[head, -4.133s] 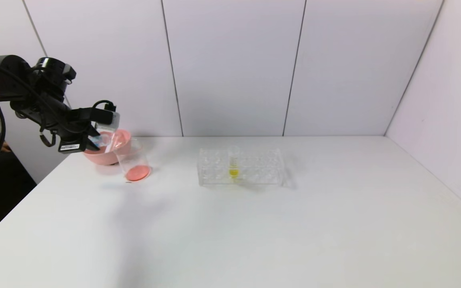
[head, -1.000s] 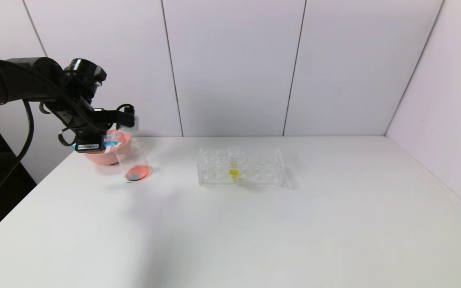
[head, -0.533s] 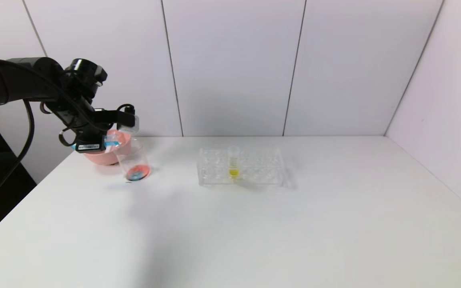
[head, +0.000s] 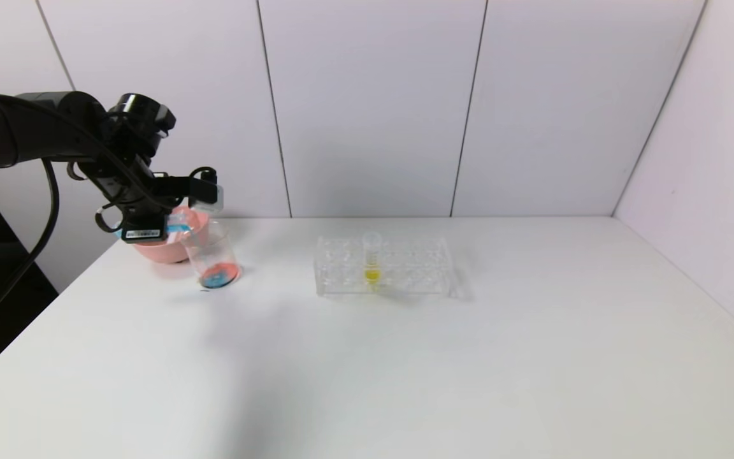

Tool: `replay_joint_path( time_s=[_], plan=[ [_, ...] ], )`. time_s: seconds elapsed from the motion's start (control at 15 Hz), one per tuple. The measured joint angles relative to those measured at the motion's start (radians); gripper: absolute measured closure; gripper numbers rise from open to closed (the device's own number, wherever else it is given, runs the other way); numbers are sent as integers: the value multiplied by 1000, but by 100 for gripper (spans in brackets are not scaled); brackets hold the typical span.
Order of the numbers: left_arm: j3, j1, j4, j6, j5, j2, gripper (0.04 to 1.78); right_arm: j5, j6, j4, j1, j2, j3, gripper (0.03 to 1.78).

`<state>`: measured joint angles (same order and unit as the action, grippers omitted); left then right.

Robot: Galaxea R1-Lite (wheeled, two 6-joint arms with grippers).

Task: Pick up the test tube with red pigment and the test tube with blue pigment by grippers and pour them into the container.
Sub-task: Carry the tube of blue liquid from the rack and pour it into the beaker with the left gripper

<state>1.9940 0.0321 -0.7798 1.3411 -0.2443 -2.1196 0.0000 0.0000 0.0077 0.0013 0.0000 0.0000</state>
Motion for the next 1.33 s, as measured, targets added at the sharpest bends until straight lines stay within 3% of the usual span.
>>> replay_joint_path(
  time_s=[1.33],
  plan=[
    [0,24,-1,-26,-71,-2,138,0,0,0,0,0,0,4]
  ],
)
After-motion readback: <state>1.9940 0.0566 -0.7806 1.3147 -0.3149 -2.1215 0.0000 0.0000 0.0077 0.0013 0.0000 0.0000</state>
